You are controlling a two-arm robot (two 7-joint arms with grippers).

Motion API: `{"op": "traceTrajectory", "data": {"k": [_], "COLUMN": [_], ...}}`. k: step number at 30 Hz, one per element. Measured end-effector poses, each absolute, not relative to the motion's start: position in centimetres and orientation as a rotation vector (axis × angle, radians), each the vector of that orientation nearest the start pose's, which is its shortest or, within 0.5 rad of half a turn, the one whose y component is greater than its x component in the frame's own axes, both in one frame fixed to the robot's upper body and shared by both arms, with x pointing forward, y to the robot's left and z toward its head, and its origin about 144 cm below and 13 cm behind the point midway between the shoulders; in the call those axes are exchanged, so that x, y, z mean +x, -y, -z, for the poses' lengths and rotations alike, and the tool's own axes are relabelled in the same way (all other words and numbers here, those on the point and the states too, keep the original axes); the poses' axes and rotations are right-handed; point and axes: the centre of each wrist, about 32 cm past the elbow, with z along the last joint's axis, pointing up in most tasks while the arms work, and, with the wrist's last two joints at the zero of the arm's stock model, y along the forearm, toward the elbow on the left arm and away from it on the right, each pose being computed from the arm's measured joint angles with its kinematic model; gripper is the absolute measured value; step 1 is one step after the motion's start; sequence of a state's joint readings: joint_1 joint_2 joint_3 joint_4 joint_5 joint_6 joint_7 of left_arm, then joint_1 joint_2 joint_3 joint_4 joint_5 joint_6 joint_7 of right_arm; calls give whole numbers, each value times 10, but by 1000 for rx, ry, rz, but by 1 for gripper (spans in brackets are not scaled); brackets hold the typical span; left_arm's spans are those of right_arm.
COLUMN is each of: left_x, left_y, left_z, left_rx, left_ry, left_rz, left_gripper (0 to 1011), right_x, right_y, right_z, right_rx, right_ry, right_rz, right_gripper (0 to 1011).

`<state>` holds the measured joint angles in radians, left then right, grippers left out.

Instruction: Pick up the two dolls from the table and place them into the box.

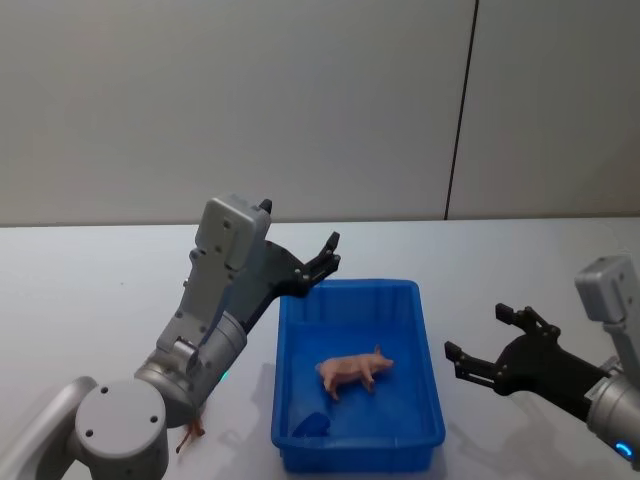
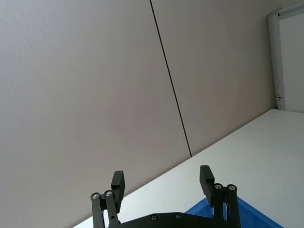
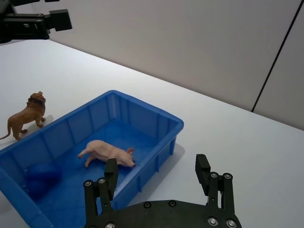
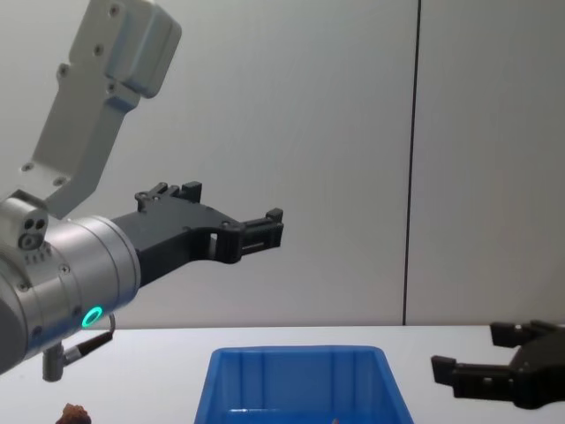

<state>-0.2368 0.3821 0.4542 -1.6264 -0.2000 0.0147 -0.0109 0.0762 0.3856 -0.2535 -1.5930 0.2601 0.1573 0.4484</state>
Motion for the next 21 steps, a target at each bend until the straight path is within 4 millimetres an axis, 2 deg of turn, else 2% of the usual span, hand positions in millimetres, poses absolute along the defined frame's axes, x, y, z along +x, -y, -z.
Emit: {"op": "traceTrajectory", "data": {"k": [11, 21], "left_x": [479, 448], "left_y": [-200, -199], "left_z": [-1202, -1189], "left_rx": [93, 115], "left_ry": [243, 164], "left_rz": [-1168, -1277], "left_gripper": [1001, 1001], "right_x": [472, 473], "right_y": [270, 274], "right_z": [-1161, -1161], "right_rx": [-213, -215], "right_ry": [-33, -29], "right_rz": [911, 921], "right_gripper": [1001, 1001]}}
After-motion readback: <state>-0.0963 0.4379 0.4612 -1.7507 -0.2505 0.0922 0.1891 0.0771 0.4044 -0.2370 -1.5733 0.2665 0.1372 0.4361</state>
